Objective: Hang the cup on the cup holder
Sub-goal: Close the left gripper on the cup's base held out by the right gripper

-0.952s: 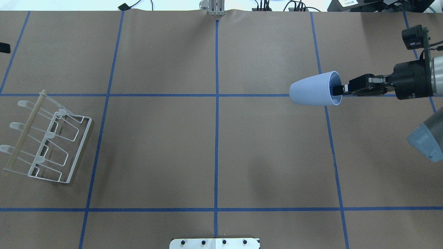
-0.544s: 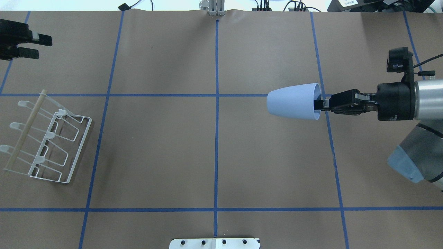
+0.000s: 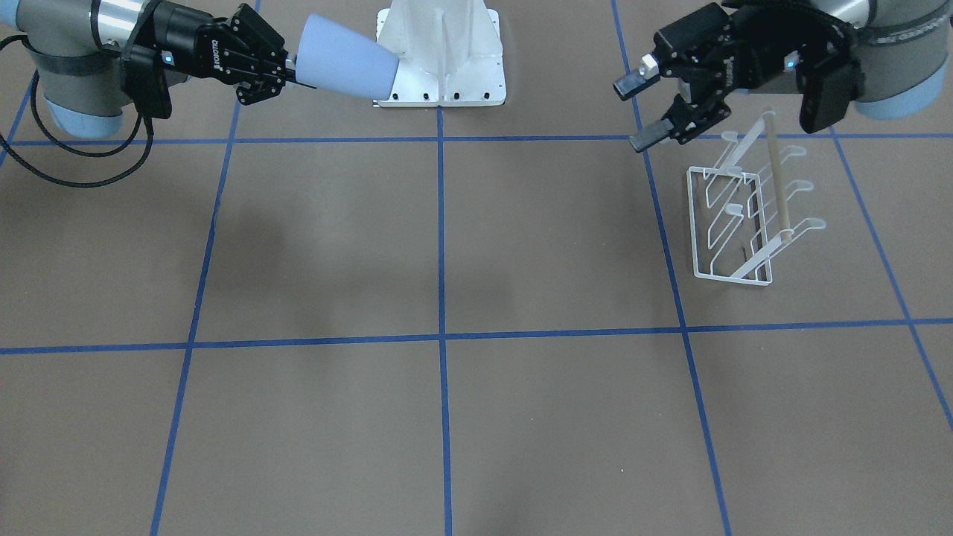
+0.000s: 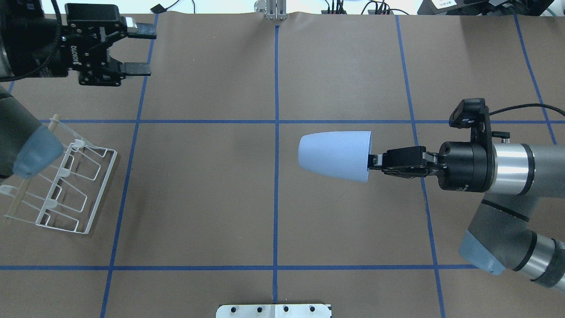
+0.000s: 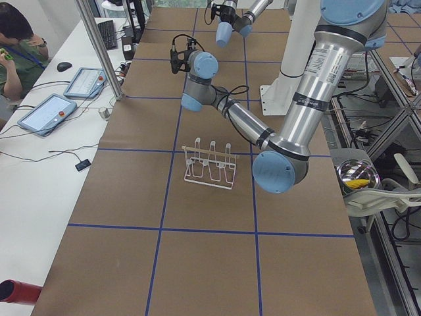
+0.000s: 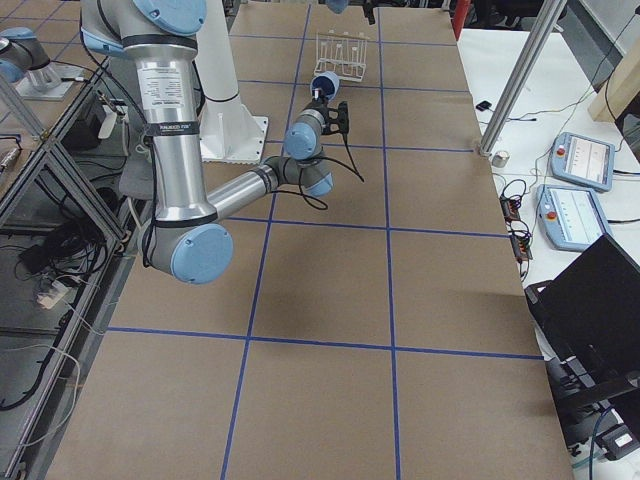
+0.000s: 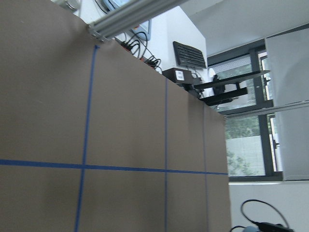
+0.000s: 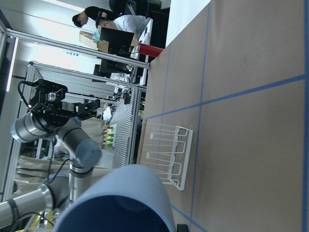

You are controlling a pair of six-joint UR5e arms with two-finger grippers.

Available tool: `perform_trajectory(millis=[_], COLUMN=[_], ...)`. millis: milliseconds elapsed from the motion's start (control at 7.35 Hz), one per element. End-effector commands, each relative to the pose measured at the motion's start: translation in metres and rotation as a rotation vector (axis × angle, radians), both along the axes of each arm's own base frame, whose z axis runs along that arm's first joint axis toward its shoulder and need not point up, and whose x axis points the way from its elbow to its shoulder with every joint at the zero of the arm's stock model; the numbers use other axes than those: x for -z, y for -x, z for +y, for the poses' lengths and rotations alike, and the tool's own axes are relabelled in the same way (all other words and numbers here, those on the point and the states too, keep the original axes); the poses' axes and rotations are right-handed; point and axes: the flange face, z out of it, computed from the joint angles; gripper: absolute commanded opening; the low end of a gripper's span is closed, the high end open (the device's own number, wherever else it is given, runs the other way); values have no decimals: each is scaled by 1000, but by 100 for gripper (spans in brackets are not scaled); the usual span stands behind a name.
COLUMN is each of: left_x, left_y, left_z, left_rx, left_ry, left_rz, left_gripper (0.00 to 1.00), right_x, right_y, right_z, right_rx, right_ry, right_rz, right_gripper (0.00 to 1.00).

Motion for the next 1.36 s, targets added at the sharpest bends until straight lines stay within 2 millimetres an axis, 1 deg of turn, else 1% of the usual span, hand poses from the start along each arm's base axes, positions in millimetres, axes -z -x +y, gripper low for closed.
perform_trajectory(millis=[0, 136, 272, 408, 544, 816, 1088, 1224], left_x=[34, 42, 49, 56, 58, 61, 67, 74], left_y=[-38, -47, -51, -52, -60, -68, -76, -85], left_z=[40, 47, 49, 49, 57, 67, 82, 91], left_rx=[-26, -50, -89, -110, -135, -163, -224, -251], left_ry=[48, 44, 88, 111, 112, 111, 142, 136], left_rz=[172, 187, 218, 238, 242, 248, 273, 282], left_gripper=[98, 98, 98, 98, 98, 98, 98, 98], right_x=[39, 54, 63, 67, 71, 77, 77, 78], right_y=[23, 25, 25, 25, 25, 24, 25, 26], right_z=[13, 13, 12, 13, 12, 11, 10, 9], right_rx=[11, 10, 5, 5, 3, -5, -13, -15], right_ry=[-6, -20, -26, -29, -35, -37, -29, -29], right_rz=[-133, -166, -185, -195, -205, -220, -223, -223], right_gripper=[0, 0, 0, 0, 0, 0, 0, 0])
